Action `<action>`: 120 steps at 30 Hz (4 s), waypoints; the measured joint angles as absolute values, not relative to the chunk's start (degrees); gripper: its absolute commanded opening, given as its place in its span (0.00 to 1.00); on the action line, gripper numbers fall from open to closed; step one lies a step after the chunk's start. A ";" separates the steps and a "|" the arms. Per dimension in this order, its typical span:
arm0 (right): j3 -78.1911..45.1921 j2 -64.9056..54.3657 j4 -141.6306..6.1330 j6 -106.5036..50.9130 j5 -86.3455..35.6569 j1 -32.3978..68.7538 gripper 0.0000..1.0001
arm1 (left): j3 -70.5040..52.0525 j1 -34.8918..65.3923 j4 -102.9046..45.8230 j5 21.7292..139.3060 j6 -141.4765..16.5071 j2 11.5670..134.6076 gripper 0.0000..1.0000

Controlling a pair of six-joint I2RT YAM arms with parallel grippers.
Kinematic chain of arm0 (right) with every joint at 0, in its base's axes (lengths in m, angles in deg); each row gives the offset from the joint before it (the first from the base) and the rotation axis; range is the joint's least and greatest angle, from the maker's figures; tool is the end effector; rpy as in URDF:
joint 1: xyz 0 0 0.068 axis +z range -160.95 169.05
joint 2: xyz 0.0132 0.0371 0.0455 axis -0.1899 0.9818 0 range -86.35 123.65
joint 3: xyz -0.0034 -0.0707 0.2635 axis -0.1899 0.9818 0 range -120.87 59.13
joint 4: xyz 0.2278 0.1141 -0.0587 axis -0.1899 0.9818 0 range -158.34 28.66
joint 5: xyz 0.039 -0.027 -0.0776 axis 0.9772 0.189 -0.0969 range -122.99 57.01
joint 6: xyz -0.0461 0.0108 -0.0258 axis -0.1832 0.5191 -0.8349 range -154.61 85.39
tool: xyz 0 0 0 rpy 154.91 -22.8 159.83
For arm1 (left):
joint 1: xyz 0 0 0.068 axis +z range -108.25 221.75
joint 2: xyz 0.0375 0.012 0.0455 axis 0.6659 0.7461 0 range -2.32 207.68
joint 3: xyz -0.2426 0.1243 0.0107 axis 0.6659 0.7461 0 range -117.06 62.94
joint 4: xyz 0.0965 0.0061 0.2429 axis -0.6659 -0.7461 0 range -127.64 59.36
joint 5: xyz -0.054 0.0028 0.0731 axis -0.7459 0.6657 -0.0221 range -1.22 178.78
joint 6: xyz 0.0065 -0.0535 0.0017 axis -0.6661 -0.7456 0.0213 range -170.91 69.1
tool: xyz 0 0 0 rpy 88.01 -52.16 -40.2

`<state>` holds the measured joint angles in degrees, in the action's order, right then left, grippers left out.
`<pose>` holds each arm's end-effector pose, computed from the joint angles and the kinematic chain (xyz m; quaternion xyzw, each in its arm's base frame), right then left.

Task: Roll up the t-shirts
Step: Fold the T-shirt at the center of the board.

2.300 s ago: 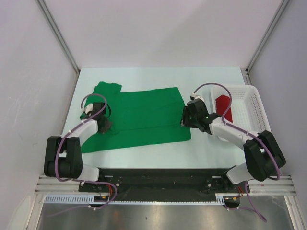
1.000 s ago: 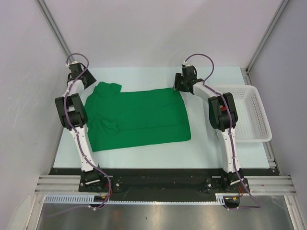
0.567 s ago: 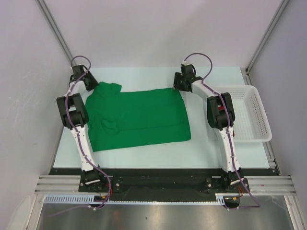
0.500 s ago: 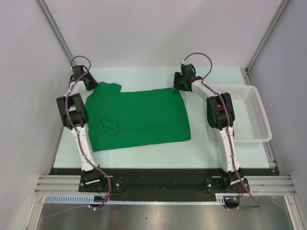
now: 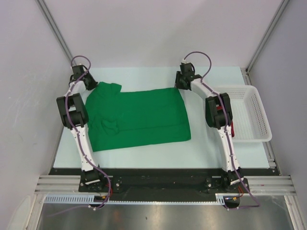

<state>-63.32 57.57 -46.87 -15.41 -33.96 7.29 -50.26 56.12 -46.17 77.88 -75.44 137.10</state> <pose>0.5355 0.1758 0.1605 0.0111 0.9168 0.1207 0.3806 0.5326 0.1296 0.1582 -0.2659 0.8696 -0.1224 0.3977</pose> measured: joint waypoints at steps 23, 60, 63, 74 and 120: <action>-64.37 58.35 -45.58 -15.41 -36.03 7.75 0.00 | -39.58 56.12 -38.72 73.25 -78.06 130.01 0.00; -24.65 24.15 -48.09 -13.16 -45.41 13.50 0.00 | 12.44 60.51 -40.75 80.94 -82.02 69.21 0.00; -21.00 21.94 -46.83 -12.11 -46.46 13.41 0.00 | 16.75 60.58 -42.28 81.62 -82.41 66.87 0.00; -11.85 17.33 -46.10 -10.62 -45.41 14.48 0.01 | 22.72 61.43 -46.63 84.18 -82.43 63.98 0.00; -3.45 14.05 -50.04 -6.56 -43.03 15.33 0.00 | 27.98 64.43 -49.67 82.60 -84.12 59.50 0.00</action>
